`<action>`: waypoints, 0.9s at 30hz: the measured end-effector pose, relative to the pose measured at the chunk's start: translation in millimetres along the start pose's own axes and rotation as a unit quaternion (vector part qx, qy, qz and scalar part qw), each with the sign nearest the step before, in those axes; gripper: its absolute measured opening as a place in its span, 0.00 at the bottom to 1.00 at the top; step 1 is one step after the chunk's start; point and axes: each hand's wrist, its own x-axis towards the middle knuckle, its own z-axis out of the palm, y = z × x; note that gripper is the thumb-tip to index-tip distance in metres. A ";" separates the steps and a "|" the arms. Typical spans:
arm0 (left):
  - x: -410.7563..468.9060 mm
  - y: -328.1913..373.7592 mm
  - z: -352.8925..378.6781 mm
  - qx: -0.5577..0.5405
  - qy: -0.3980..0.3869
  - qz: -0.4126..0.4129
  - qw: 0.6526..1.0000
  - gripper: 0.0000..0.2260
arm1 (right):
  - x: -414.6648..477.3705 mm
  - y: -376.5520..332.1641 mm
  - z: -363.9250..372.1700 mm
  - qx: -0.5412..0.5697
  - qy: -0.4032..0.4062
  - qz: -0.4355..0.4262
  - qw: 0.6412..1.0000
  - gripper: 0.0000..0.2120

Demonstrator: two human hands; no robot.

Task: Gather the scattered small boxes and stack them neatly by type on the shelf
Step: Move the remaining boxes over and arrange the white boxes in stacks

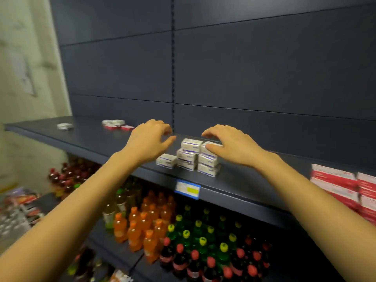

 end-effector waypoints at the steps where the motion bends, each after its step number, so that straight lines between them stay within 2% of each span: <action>1: -6.8 -18.3 -4.0 0.006 -0.004 -0.018 1.000 0.14 | 11.5 -12.9 7.3 0.003 -0.003 -0.011 1.000 0.17; 7: -45.0 -130.3 -24.7 0.035 -0.041 -0.092 0.994 0.14 | 79.8 -95.6 56.6 0.024 -0.026 -0.058 0.998 0.18; 16: -84.6 -284.7 -38.1 0.065 -0.085 -0.118 0.987 0.15 | 180.0 -205.9 133.1 0.042 -0.049 -0.064 0.996 0.18; 21: -88.7 -341.0 -28.9 0.055 -0.109 -0.123 0.985 0.15 | 224.6 -236.1 167.9 0.039 -0.068 -0.046 0.996 0.19; 27: -73.8 -387.2 -3.9 0.021 -0.110 -0.126 0.986 0.15 | 275.2 -240.6 197.0 0.023 -0.092 -0.011 0.995 0.18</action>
